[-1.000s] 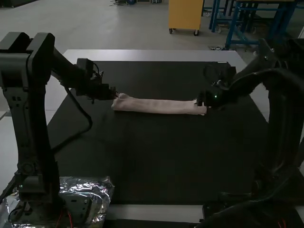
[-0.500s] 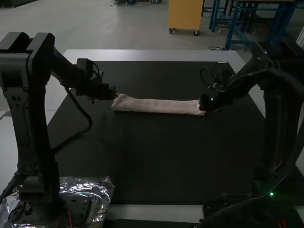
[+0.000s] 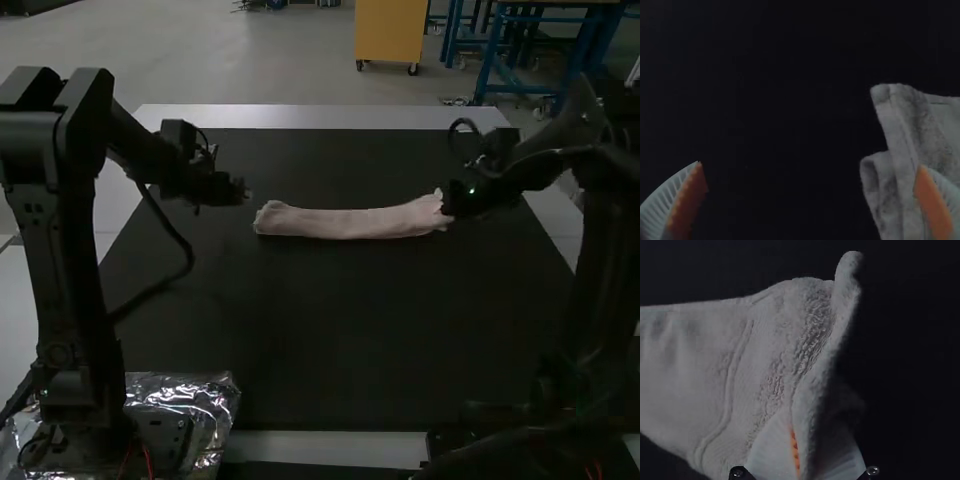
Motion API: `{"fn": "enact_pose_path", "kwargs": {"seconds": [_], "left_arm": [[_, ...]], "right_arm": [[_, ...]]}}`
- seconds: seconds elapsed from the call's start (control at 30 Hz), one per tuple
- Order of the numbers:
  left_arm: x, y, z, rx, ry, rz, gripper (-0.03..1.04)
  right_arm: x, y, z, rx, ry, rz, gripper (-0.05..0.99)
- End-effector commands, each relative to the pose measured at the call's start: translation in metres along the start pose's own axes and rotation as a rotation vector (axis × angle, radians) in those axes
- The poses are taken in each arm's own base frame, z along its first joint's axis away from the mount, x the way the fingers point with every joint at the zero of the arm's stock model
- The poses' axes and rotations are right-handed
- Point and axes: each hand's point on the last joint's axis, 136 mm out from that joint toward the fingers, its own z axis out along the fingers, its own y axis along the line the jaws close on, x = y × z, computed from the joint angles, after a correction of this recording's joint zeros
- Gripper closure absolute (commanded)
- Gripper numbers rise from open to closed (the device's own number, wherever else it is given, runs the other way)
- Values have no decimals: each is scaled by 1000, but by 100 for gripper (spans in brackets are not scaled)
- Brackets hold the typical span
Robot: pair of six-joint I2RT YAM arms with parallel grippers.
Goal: Fold the towel.
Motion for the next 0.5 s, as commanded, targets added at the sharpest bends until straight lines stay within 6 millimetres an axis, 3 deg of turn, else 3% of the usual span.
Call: {"fn": "enact_pose_path", "kwargs": {"seconds": [0.0, 0.27, 0.47], "left_arm": [[-37, -14, -19, 16, -87, 40, 4], [-32, -14, -17, 16, -75, 50, 4], [-32, -14, -18, 16, -75, 57, 4]], "right_arm": [[-3, 20, -9, -44, -11, -3, 96], [16, 84, 8, -136, 40, -64, 96], [3, 116, 14, -190, -20, -59, 96]]}}
